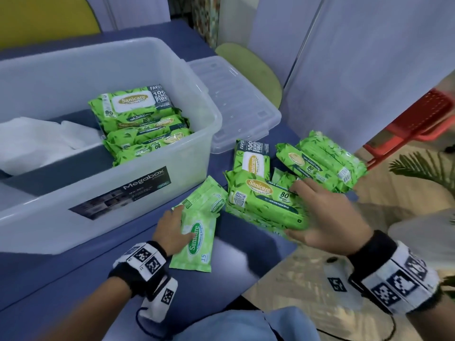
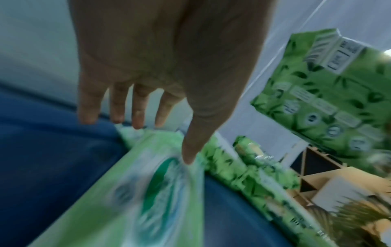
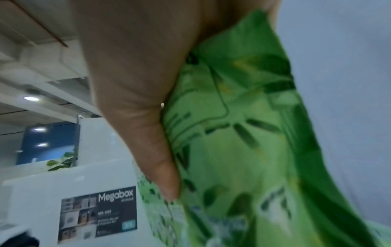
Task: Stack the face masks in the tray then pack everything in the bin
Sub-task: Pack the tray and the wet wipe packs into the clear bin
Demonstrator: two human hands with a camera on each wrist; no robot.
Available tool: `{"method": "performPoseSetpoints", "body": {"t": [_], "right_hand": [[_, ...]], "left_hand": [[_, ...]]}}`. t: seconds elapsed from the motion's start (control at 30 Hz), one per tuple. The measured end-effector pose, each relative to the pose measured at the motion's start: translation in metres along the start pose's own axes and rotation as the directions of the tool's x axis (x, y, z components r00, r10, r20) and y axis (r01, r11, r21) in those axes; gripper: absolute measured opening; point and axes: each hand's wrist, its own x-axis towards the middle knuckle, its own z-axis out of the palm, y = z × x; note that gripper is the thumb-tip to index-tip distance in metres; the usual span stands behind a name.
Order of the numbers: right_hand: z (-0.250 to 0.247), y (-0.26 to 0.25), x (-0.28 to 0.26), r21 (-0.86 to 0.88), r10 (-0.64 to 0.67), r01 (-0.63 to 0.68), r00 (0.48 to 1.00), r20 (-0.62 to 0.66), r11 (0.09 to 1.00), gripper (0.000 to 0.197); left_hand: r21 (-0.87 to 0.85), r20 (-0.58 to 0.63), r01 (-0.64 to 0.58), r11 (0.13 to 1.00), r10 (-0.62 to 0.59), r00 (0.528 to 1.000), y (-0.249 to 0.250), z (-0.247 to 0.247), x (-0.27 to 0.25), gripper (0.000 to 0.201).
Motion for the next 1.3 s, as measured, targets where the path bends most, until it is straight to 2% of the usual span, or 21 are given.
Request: {"method": "performPoseSetpoints", "body": {"t": [0.07, 0.1, 0.2, 0.27, 0.3, 0.33, 0.37, 0.43, 0.5, 0.57, 0.63, 0.67, 0.7, 0.8, 0.9, 1.0, 1.1, 1.13, 1.2, 1.27, 1.3], "right_hand": [[-0.021, -0.005, -0.006, -0.092, -0.076, 0.059, 0.979, -0.191, 0.994, 0.068], [-0.03, -0.007, -0.008, -0.12, -0.108, 0.078, 0.957, -0.269, 0.99, 0.066], [-0.053, -0.012, -0.007, -0.227, -0.246, 0.158, 0.864, -0.439, 0.961, 0.064], [-0.063, -0.015, -0.002, -0.29, -0.334, 0.206, 0.789, -0.517, 0.935, 0.066], [-0.065, -0.015, 0.002, -0.316, -0.372, 0.225, 0.744, -0.555, 0.922, 0.068], [-0.067, -0.016, 0.006, -0.34, -0.409, 0.244, 0.691, -0.596, 0.908, 0.068], [-0.068, -0.016, 0.011, -0.363, -0.443, 0.261, 0.63, -0.638, 0.895, 0.065], [-0.07, -0.017, 0.022, -0.404, -0.504, 0.302, 0.486, -0.714, 0.863, 0.046], [-0.074, -0.023, 0.033, -0.472, -0.573, 0.339, 0.337, -0.747, 0.814, 0.028], [-0.079, -0.035, 0.046, -0.538, -0.627, 0.357, 0.212, -0.75, 0.764, 0.026], [-0.084, -0.046, 0.06, -0.562, -0.655, 0.389, 0.166, -0.737, 0.731, 0.027], [-0.086, -0.049, 0.068, -0.567, -0.671, 0.411, 0.169, -0.722, 0.714, 0.027], [-0.089, -0.051, 0.076, -0.569, -0.693, 0.44, 0.196, -0.694, 0.695, 0.028], [-0.109, -0.06, 0.1, -0.485, -0.75, 0.588, 0.375, -0.545, 0.647, 0.033], [-0.145, -0.08, 0.129, -0.212, -0.698, 0.713, 0.501, -0.512, 0.668, 0.052], [-0.18, -0.105, 0.167, -0.046, -0.644, 0.732, 0.566, -0.515, 0.68, 0.065], [-0.193, -0.126, 0.206, 0.172, -0.626, 0.683, 0.724, -0.291, 0.71, 0.083], [-0.192, -0.134, 0.216, 0.229, -0.623, 0.653, 0.757, -0.197, 0.722, 0.086], [-0.184, -0.146, 0.233, 0.222, -0.631, 0.633, 0.771, -0.092, 0.742, 0.081], [-0.171, -0.155, 0.247, 0.19, -0.645, 0.647, 0.76, -0.078, 0.739, 0.07], [-0.164, -0.158, 0.252, 0.198, -0.656, 0.654, 0.752, -0.068, 0.73, 0.071]], "left_hand": [[0.151, -0.018, -0.077, 0.986, 0.081, 0.997, 0.015, -0.011, -0.004, 0.071], [0.146, 0.002, -0.127, 0.981, 0.128, 0.992, 0.028, -0.019, -0.01, 0.072], [-0.083, 0.135, -0.276, 0.958, 0.285, 0.949, 0.08, -0.06, -0.042, 0.101], [-0.351, 0.239, -0.336, 0.874, 0.431, 0.87, 0.108, -0.093, -0.064, 0.106], [-0.49, 0.286, -0.349, 0.799, 0.526, 0.801, 0.117, -0.108, -0.074, 0.101], [-0.635, 0.305, -0.32, 0.704, 0.608, 0.733, 0.124, -0.121, -0.082, 0.098], [-0.765, 0.288, -0.241, 0.597, 0.652, 0.702, 0.128, -0.134, -0.09, 0.1], [-0.932, 0.273, 0.025, 0.361, 0.655, 0.705, 0.135, -0.156, -0.102, 0.1], [-0.974, 0.226, 0.151, 0.171, 0.621, 0.751, 0.141, -0.174, -0.111, 0.086], [-0.987, 0.158, 0.125, 0.097, 0.542, 0.825, 0.148, -0.187, -0.117, 0.074], [-0.993, 0.084, 0.041, 0.115, 0.402, 0.912, 0.151, -0.2, -0.122, 0.062], [-0.99, 0.038, -0.01, 0.139, 0.335, 0.942, 0.151, -0.207, -0.124, 0.052], [-0.986, -0.015, -0.062, 0.157, 0.283, 0.959, 0.15, -0.214, -0.126, 0.042], [-0.939, -0.196, -0.25, 0.235, 0.231, 0.953, 0.142, -0.241, -0.128, 0.031], [-0.844, -0.402, -0.458, 0.281, 0.234, 0.885, 0.129, -0.268, -0.12, 0.047], [-0.736, -0.538, -0.583, 0.344, 0.226, 0.812, 0.117, -0.29, -0.11, 0.07], [-0.687, -0.578, -0.615, 0.387, 0.221, 0.785, 0.105, -0.303, -0.1, 0.092], [-0.675, -0.585, -0.62, 0.4, 0.222, 0.78, 0.101, -0.305, -0.096, 0.095], [-0.655, -0.58, -0.61, 0.445, 0.222, 0.784, 0.094, -0.304, -0.087, 0.089], [-0.629, -0.558, -0.588, 0.509, 0.231, 0.797, 0.085, -0.302, -0.076, 0.074], [-0.615, -0.539, -0.569, 0.547, 0.236, 0.809, 0.08, -0.302, -0.072, 0.07]]}}
